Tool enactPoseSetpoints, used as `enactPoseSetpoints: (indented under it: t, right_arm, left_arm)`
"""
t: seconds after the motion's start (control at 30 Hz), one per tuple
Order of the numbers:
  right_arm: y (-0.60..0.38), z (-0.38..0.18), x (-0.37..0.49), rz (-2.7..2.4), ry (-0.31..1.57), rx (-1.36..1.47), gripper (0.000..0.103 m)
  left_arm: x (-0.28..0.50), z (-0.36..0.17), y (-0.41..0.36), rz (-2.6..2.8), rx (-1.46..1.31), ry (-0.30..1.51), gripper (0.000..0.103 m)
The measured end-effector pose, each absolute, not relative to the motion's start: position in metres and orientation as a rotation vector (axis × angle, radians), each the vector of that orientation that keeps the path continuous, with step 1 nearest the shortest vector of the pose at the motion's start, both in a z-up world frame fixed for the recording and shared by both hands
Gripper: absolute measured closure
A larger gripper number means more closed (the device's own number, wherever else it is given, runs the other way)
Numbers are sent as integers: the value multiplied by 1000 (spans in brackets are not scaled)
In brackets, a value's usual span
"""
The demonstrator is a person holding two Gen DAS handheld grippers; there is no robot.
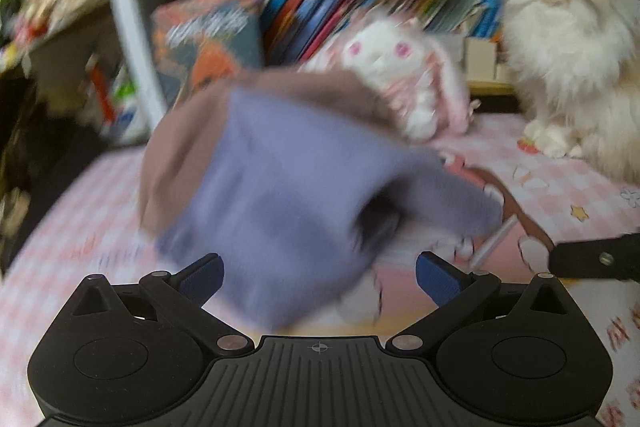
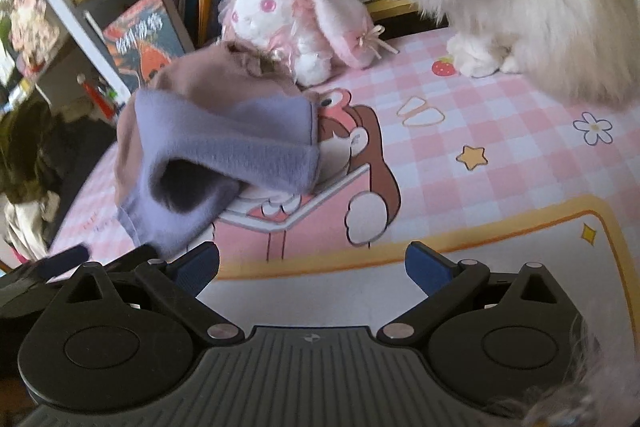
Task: Fold clothes
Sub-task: 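Move both tools to the sweater and close both on its fabric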
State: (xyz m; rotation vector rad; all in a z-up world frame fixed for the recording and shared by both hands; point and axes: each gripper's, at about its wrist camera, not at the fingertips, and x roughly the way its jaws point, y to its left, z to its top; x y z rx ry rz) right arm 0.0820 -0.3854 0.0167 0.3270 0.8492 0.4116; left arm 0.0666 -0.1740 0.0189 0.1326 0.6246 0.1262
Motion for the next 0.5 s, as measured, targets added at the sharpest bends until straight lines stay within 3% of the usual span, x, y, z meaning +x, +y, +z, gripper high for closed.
enactPoseSetpoints:
  t: [0.03, 0.1, 0.13, 0.2, 0.27, 0.5]
  right_arm:
    - [-389, 17, 84, 415, 850, 341, 2]
    - [-393, 20, 88, 424, 850, 376, 2]
    - [-394, 21, 90, 432, 852, 400, 2]
    - [-396, 22, 95, 450, 862, 452, 2]
    - [-397, 22, 99, 469, 876, 506, 2]
    - [-383, 8, 115, 604, 957, 745, 2]
  left_arm:
    - [76, 18, -178, 125, 163, 606, 1]
    - [93, 17, -183, 127, 218, 575, 14]
    - [100, 16, -183, 132, 237, 570, 43]
    - [107, 16, -178, 139, 233, 584, 83]
    - [106, 20, -172, 136, 222, 586, 88]
    - [52, 58, -154, 64, 182, 543, 89]
